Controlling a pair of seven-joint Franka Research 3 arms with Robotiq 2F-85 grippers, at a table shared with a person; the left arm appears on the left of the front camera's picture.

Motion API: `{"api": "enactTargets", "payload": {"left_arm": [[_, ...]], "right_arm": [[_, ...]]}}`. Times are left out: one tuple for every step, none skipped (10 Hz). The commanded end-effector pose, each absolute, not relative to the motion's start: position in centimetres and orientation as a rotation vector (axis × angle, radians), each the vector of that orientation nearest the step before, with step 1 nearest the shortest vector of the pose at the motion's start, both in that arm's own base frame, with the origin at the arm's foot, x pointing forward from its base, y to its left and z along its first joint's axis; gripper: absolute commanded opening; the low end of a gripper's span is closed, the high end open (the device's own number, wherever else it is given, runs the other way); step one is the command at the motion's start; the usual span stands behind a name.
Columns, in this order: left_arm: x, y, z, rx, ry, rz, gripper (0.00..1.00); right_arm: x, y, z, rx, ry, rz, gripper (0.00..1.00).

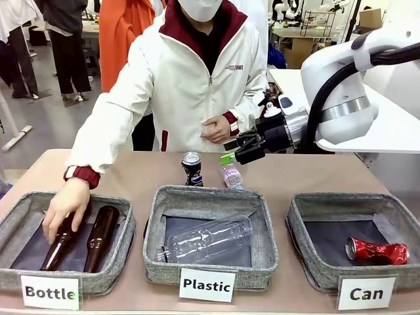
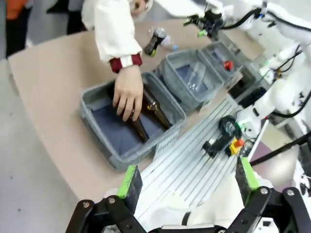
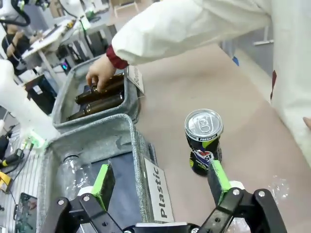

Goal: Sort the can waste into the basket.
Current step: Pick up the can waste from the table and place it in the right Fabric basket.

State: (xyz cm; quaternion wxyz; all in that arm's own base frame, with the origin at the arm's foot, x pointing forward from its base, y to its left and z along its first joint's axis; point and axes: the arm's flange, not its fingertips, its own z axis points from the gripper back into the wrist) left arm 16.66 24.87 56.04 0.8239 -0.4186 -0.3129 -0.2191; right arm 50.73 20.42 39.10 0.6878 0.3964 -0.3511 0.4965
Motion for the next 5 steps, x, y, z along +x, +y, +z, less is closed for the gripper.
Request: {"api": "enactTargets", "payload": {"left_arm": [[20.3, 23.4, 55.2, -0.930, -0.758, -0.464, 1.00], [22.5, 21.0, 54.1, -0.964, -0.739, -0.483, 1.00], [24.2, 18.2, 53.1, -1.015, -0.750, -0.502, 1.00], [26.4, 15.7, 52.5, -1.034, -0.737, -0.547, 1.00], [29.1, 13.6, 51.6, -1.067, -0.726, -0.578, 1.00]], "right_arm": [[49.6, 19.5, 40.0, 0.872, -0.795, 1.106, 1.00], [50.7, 20.4, 39.1, 0.887, -0.786, 1.111, 1.00], [51.3, 20.2, 38.4, 0.875, -0.791, 1.155, 1.00], [52.0, 20.5, 37.7, 0.870, -0.822, 1.166, 1.00], [53.5, 20.7, 36.8, 0.903, -0.826, 1.173, 1.00]]}}
